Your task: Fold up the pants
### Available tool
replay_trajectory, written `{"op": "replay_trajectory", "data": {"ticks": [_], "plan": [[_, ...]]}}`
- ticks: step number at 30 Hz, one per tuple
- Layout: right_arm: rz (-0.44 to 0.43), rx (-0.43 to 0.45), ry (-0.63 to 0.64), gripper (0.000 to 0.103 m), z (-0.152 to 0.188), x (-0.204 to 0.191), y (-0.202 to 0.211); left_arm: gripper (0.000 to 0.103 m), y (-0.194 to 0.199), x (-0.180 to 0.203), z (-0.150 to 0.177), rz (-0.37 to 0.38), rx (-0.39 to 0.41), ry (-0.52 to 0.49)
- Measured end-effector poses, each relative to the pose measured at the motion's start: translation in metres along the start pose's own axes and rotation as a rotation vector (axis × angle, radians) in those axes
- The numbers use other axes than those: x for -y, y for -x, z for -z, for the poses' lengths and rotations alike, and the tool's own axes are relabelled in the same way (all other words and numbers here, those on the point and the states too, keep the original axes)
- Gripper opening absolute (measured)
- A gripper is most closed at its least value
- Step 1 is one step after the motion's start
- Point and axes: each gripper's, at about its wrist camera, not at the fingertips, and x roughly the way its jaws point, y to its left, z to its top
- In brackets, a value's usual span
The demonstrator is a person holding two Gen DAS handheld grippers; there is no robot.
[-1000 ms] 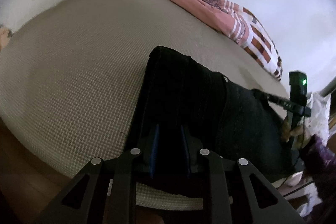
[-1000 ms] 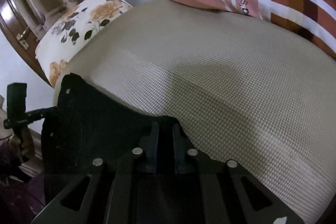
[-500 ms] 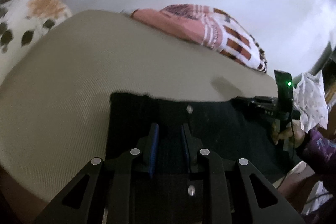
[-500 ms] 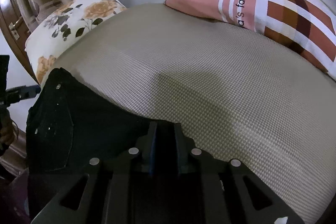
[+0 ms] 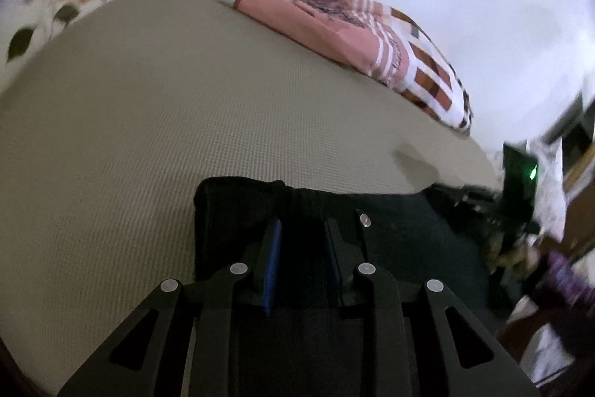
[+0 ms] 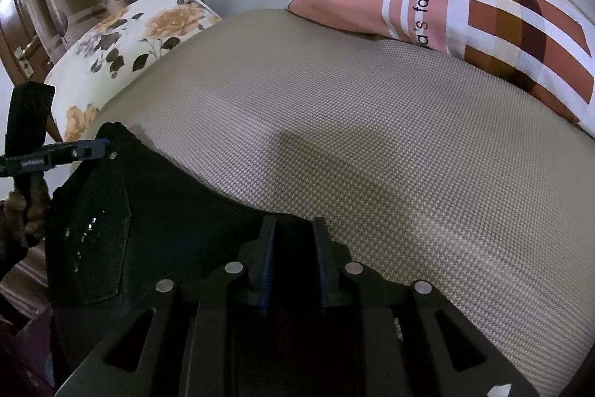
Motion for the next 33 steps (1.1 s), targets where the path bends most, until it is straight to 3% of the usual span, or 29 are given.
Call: {"op": "replay_trajectory", "data": {"ticks": [2,4,6,7,8,9,10,11,14,16,17,18,20,23,27,30,33], "plan": [[-0.003,-0.001,-0.002,0.018,0.0,0.0,0.0,0.027,0.017,0.007,0.001,-0.036,0.065,-0.013],[-0.006,-0.001,-0.002,0.02,-0.002,-0.001,-0.001,0.028,0.022,0.009,0.006,-0.13,0.108,-0.048],[-0.004,-0.001,-0.001,0.021,-0.002,-0.001,-0.001,0.028,0.005,0.002,0.015,-0.155,0.04,-0.069],[-0.003,-0.002,-0.003,0.031,-0.002,0.0,-0.001,0.027,-0.002,-0.001,0.018,-0.172,0.029,-0.09],[-0.013,-0.011,-0.014,0.057,-0.003,0.003,-0.001,0.022,-0.002,-0.003,0.02,-0.182,0.051,-0.098],[-0.019,-0.02,-0.013,0.068,-0.005,0.003,-0.001,0.022,-0.002,-0.003,0.019,-0.181,0.044,-0.087],[0.034,-0.036,-0.015,0.083,-0.007,0.004,0.0,0.022,0.001,-0.001,0.016,-0.184,0.045,-0.078],[0.097,-0.034,-0.037,0.082,-0.006,0.007,0.006,0.022,0.007,0.002,0.014,-0.192,0.063,-0.078],[0.061,0.121,-0.181,0.077,0.007,0.024,0.065,0.022,0.029,0.015,0.009,-0.222,0.116,-0.076],[0.029,0.245,-0.285,0.077,0.033,0.039,0.118,0.023,0.046,0.027,0.008,-0.213,0.149,-0.065],[0.01,0.311,-0.363,0.077,0.059,0.051,0.152,0.029,0.054,0.036,0.01,-0.199,0.166,-0.062],[0.008,0.343,-0.421,0.078,0.082,0.059,0.174,0.045,0.057,0.041,0.01,-0.192,0.168,-0.058],[0.03,0.386,-0.531,0.078,0.138,0.074,0.216,0.059,0.061,0.056,0.015,-0.166,0.175,-0.048],[0.176,0.434,-0.68,0.078,0.235,0.095,0.281,0.059,0.063,0.08,0.029,-0.115,0.193,-0.062],[0.329,0.522,-0.939,0.079,0.357,0.126,0.354,0.059,0.05,0.101,0.045,-0.129,0.16,-0.115],[0.334,0.614,-1.102,0.079,0.423,0.144,0.388,0.059,0.035,0.109,0.055,-0.147,0.101,-0.14],[0.288,0.705,-1.178,0.079,0.453,0.153,0.399,0.059,0.027,0.109,0.06,-0.144,0.067,-0.112]]}}
